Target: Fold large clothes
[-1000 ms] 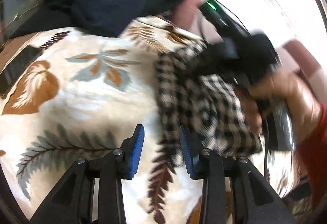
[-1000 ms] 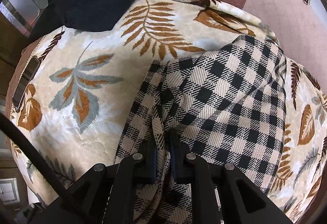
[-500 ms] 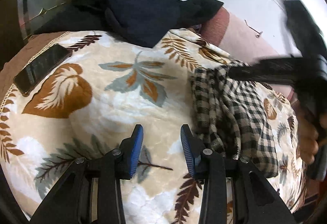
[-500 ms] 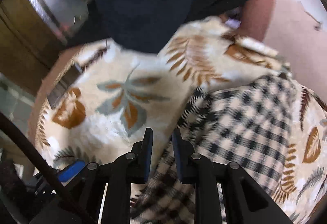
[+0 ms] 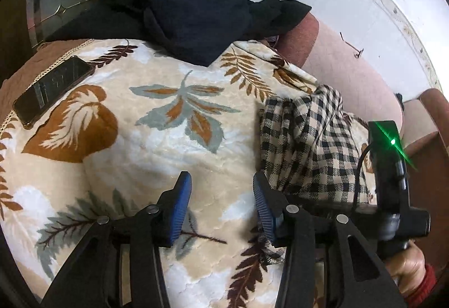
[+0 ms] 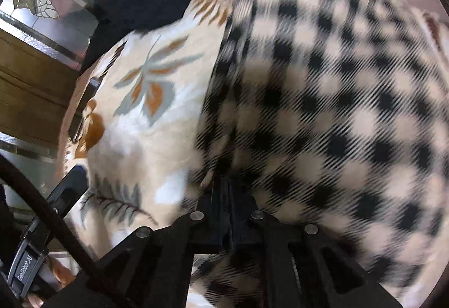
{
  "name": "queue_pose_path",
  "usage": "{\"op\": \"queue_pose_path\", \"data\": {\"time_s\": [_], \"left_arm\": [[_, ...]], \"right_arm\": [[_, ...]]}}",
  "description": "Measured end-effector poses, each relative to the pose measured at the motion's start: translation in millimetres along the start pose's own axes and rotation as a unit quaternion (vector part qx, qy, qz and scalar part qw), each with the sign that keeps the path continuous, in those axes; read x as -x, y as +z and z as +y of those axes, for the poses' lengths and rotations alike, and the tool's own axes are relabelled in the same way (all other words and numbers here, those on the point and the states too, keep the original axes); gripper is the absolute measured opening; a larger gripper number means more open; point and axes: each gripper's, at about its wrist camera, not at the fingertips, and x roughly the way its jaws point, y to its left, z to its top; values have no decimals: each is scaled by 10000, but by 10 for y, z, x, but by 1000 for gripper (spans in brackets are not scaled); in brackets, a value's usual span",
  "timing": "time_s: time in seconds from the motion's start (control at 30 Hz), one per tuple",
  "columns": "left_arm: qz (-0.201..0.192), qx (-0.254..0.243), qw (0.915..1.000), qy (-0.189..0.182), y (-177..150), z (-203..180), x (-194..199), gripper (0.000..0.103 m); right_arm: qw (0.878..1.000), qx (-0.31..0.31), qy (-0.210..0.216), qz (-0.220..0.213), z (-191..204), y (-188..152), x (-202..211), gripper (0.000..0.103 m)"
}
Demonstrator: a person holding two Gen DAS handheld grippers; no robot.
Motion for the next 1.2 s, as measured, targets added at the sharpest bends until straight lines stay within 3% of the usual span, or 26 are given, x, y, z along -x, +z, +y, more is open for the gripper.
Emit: {"op": "queue_pose_path", "data": {"time_s": [0.1, 0.2, 0.3, 0.4, 0.43, 0.5, 0.57, 0.63, 0.7, 0.77, 0.83, 0.93, 1.03, 1.2], "left_arm": [[68, -112, 9999, 4, -43, -63, -64, 45], [109, -159, 9998, -51, -79, -96, -124, 49], [252, -286, 9990, -223, -119, -212, -243, 52], [500, -511, 9972, -229, -174, -359, -389, 51], [638, -592, 9961, -137, -204, -395, -450, 47], [984, -738, 9924, -32, -287, -437, -595, 6], [1295, -677, 9893, -9, -359, -420, -716, 4], [1346, -615, 9890, 75, -403, -386, -776, 4], [1330, -637, 9890, 85, -382, -392, -733, 4], [1286, -599, 9898, 86, -361, -384, -667, 4], [1112, -583, 9920, 104, -326, -370, -553, 4], [861, -591, 9944, 148, -270, -346, -406, 8], [716, -500, 9961, 130, -217, -305, -327, 21], [631, -610, 9958, 261, -222, -367, -291, 23]], "right_arm": [[9998, 137, 125, -124, -1, -10, 149, 5], [9976, 213, 43, -663, -79, 43, 534, 5], [9917, 218, -319, -1226, -137, 215, 897, 5], [9888, 53, -589, -1371, -208, 469, 892, 5], [9873, 40, -796, -1372, -230, 577, 838, 5], [9872, -41, -996, -1242, -267, 748, 646, 5], [9955, -263, -644, -648, -299, 862, 297, 6], [9974, -199, -542, -433, -209, 870, 62, 6], [9974, -73, -507, -516, -155, 828, 28, 8], [9991, -118, -39, -399, -144, 793, 20, 8], [9991, -35, 136, -396, -107, 732, 119, 7], [9936, 96, 436, -1039, -81, 479, 641, 7], [9866, -31, 566, -1530, -253, 151, 1082, 7], [9784, -638, 576, -1882, -744, -339, 1276, 7]]}}
